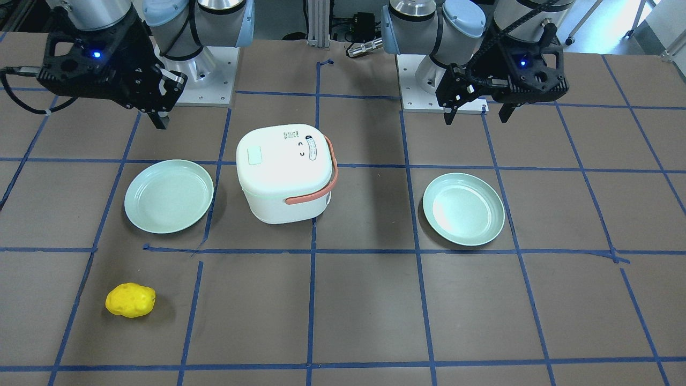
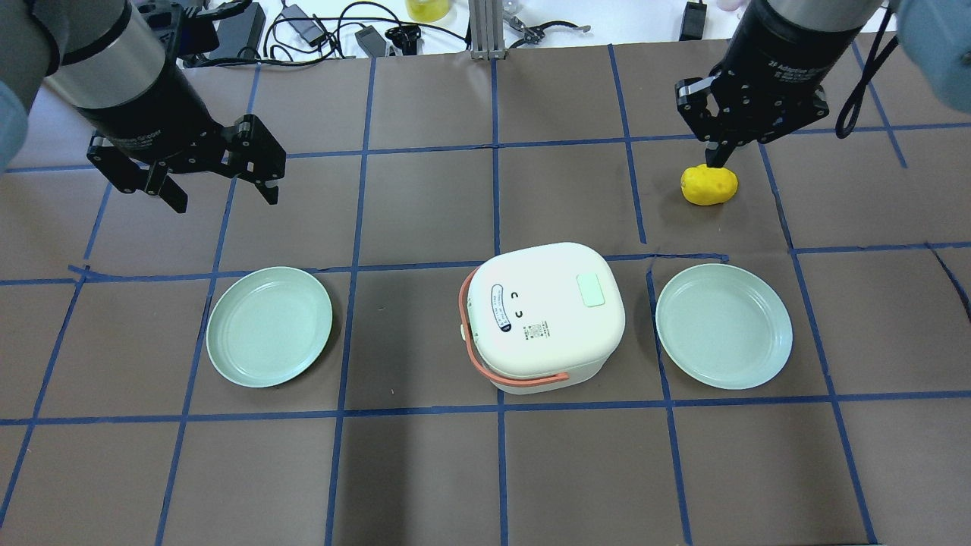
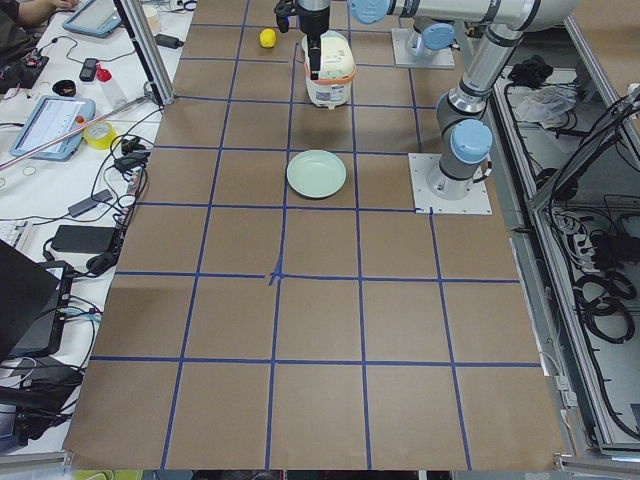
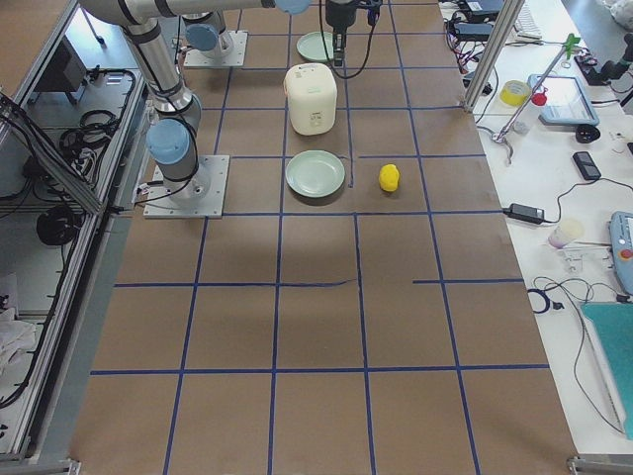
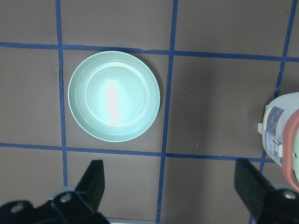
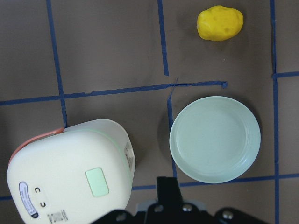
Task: Press rice cooker button
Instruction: 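Lower the right gripper onto the green button and press it down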
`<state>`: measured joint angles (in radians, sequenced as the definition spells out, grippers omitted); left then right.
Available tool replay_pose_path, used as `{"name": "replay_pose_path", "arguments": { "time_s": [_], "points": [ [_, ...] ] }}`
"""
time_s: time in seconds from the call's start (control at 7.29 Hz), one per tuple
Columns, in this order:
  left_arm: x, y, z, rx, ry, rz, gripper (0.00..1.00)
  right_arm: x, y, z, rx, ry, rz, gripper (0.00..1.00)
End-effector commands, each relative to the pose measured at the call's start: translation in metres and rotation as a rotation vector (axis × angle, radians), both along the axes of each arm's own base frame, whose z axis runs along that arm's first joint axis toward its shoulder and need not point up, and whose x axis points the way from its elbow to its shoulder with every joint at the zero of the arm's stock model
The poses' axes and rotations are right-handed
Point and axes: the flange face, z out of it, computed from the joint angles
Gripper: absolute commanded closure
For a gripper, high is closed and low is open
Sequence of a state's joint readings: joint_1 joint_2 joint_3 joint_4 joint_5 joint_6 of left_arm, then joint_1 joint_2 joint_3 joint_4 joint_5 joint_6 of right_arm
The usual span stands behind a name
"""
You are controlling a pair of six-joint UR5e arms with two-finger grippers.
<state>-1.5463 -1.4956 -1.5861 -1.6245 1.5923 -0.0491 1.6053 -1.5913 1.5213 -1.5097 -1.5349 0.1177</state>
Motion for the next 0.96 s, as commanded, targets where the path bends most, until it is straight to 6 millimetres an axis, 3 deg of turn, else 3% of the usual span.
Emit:
{"name": "replay_pose_path", "arguments": {
  "time_s": [0.0,0.14,0.41,0.82],
  "points": [
    [0.0,0.0,0.0,0.0,0.0,0.0,0.0,0.047,0.018,-0.05,0.048,0.015,0.034,1.0],
    [0.0,0.0,0.0,0.0,0.0,0.002,0.0,0.066,0.029,-0.091,0.07,0.014,0.074,1.0],
    [0.0,0.0,0.0,0.0,0.0,0.0,0.0,0.083,0.03,-0.148,-0.004,0.011,0.068,1.0],
    [0.0,0.0,0.0,0.0,0.0,0.0,0.0,0.095,0.037,-0.158,0.011,0.003,0.094,1.0]
  ]
}}
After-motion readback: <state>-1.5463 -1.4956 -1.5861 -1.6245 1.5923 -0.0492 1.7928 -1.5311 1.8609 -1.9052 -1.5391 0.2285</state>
